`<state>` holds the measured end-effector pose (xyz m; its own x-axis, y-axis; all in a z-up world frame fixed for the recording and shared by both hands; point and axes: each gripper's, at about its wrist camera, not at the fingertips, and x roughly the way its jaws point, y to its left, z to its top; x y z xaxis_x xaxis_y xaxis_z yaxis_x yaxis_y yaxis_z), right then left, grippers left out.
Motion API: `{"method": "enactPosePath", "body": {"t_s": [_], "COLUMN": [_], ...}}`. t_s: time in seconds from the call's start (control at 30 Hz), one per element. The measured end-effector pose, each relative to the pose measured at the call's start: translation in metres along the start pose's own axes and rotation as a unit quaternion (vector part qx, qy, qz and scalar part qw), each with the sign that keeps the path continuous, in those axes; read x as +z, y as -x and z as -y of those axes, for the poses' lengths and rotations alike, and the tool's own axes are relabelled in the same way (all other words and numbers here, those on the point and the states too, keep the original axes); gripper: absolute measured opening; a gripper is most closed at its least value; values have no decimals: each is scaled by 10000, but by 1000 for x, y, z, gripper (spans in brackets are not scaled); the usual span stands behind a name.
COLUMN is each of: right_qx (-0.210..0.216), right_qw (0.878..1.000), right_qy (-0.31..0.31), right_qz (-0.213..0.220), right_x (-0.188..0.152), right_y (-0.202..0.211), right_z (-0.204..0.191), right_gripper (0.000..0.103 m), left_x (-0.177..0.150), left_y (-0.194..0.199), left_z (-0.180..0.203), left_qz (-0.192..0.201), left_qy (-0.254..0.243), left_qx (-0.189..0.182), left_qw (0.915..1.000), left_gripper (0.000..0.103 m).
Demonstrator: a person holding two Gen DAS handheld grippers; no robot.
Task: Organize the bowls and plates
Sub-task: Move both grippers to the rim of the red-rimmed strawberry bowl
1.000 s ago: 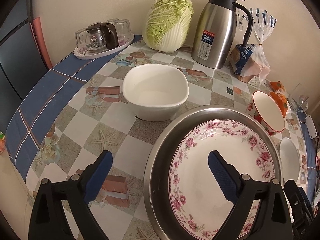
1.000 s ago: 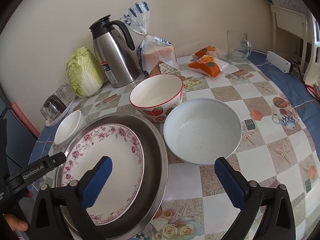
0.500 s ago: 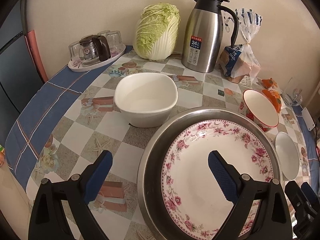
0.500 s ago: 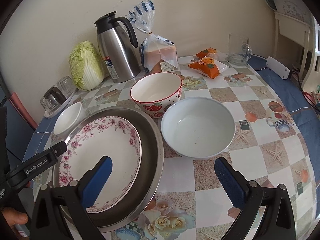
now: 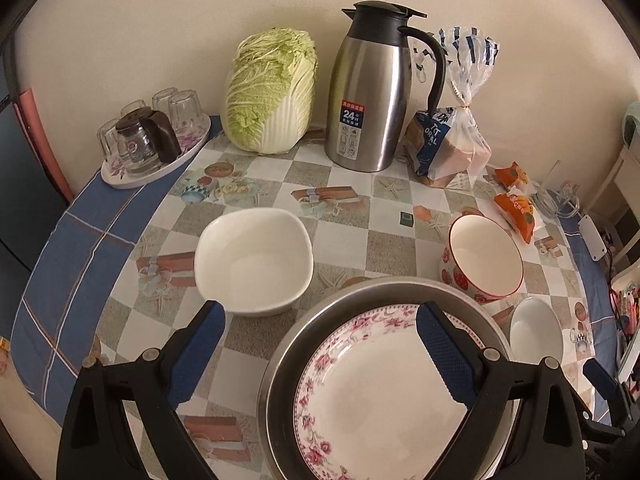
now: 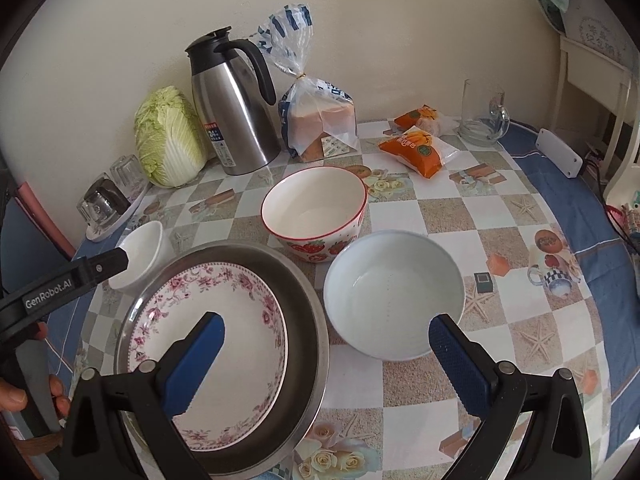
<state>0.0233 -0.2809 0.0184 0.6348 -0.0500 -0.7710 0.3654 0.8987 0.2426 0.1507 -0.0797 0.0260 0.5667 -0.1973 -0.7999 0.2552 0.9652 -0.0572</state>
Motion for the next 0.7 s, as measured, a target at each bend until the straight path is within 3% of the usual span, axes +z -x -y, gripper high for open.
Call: {"method": "enactPosePath", "body": {"t_s": [0.27, 0.7], "right_qx": [-144, -278], "right_qw": [9998, 9981], "right_qy": [75, 93], "right_qz": [-133, -546], "right_x": [53, 109], "right_y": [-6, -41], "right_z": [13, 34], "right_gripper": [103, 103], "left_x": [47, 106], "left_y": [-5, -33], "left_z": [13, 46], "left_qz": [-100, -476], "left_qy": [-415, -365], "left_qx": [-28, -239], "left_qw": [9991, 9979], "left_gripper": [97, 97]}}
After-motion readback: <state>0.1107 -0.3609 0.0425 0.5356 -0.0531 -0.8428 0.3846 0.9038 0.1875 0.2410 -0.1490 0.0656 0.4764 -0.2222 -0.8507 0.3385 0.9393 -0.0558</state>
